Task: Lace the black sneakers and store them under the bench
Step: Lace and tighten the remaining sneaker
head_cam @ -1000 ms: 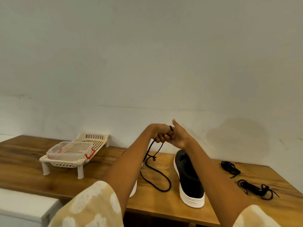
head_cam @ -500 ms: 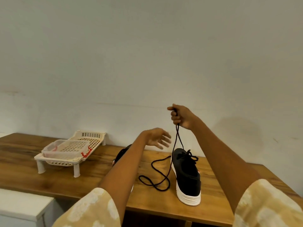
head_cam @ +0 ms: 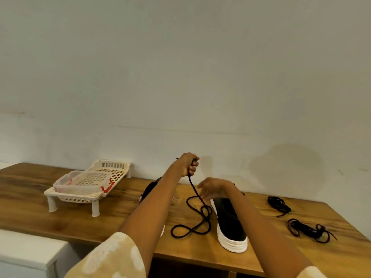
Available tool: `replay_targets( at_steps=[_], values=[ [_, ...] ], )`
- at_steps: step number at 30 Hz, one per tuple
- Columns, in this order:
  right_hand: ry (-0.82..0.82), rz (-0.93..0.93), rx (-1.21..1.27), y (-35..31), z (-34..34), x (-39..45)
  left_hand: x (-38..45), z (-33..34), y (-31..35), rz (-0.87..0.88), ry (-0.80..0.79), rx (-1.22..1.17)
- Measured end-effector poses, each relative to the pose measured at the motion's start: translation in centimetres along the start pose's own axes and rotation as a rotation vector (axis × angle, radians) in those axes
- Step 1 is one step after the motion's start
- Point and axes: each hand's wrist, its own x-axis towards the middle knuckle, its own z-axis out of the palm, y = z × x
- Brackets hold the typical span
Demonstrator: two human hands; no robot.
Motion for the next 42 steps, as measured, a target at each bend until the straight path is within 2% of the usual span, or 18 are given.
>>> replay_targets(
  at_steps=[2,4,8,13,15,17,19,21,23,26,29,32,37,42],
  values=[
    [0.182,-0.119,0.379,0.1,-0.1,0.7,0.0,0.3,-1.1,-0.042,-0.093,0.155],
    [0.172,-0.146,0.660,-0.3,0.0,1.3,-0.2,0.6,-2.3,-0.081,-0.158,0.277],
    [0.199,-0.105,0.663,-1.1,0.0,2.1,-0.2,1.3,-4.3,-0.125,-0.267,0.448],
    [0.303,-0.181,0.832,-2.0,-1.0,3.0,-0.8,1.3,-4.6,-0.160,-0.470,0.583],
    [0.359,-0.204,0.820,-2.1,-1.5,3.2,-1.1,0.7,-3.8,-0.158,-0.521,0.685],
    [0.428,-0.214,0.685,-2.1,-1.4,3.6,-0.8,-0.5,-2.8,-0.084,-0.431,0.841],
    [0.473,-0.230,0.492,-1.9,-0.6,4.0,0.3,-2.6,-1.9,0.034,-0.195,0.966],
    [0.483,-0.238,0.365,-1.5,0.7,4.7,1.8,-5.5,-1.8,0.137,0.111,1.117],
    [0.473,-0.224,0.272,-0.8,1.9,5.7,3.1,-8.0,-2.4,0.120,0.274,1.214],
    [0.399,-0.186,0.105,0.3,3.6,7.2,4.3,-9.6,-3.7,-0.005,0.260,1.163],
    [0.340,-0.216,-0.045,1.2,5.2,8.5,5.0,-10.0,-4.9,-0.041,0.294,1.112],
    [0.310,-0.246,0.022,1.5,6.8,9.7,5.0,-9.9,-6.0,-0.070,0.293,1.014],
    [0.370,-0.319,0.118,1.2,7.9,10.2,3.8,-10.0,-7.7,-0.134,0.348,0.533],
    [0.423,-0.338,0.100,0.9,8.7,9.8,1.1,-9.0,-8.4,-0.150,0.338,0.305]
  ],
)
